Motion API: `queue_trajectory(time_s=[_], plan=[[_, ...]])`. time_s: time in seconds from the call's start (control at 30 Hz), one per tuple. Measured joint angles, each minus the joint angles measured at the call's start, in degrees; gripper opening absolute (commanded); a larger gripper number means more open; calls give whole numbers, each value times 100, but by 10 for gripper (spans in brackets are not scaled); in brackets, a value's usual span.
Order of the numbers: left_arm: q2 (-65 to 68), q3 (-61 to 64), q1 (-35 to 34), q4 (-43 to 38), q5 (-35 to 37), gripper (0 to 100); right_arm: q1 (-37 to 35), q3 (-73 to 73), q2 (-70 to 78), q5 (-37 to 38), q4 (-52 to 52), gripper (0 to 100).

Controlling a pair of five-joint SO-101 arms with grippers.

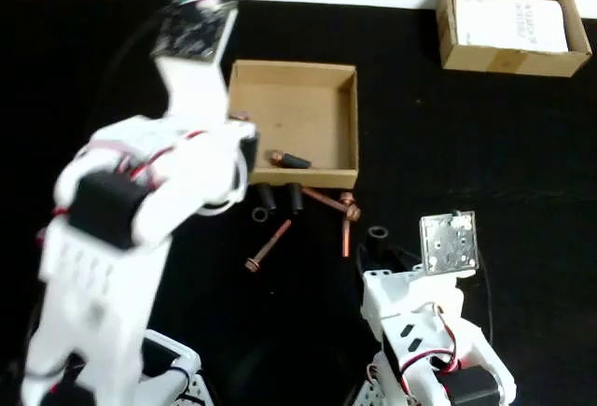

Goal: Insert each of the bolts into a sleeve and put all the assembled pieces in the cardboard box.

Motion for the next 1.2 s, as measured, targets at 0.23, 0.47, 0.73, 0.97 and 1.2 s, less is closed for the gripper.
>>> queue_trajectory(time_s=[0.23,0.47,0.73,0.97,1.2], plan=[[-1407,2505,167,-2576,-158,8,0,88,0,-26,-404,7],[-1916,3974,993,-4589,-149,9,9,457,0,-26,-1108,7],[-1266,3481,1705,-4448,141,9,-9,1231,26,-26,-2435,7],[-158,2716,1749,-4088,756,9,-9,1538,35,-26,-2936,7],[404,2655,1758,-4193,985,9,-9,1565,35,-26,-2945,7]])
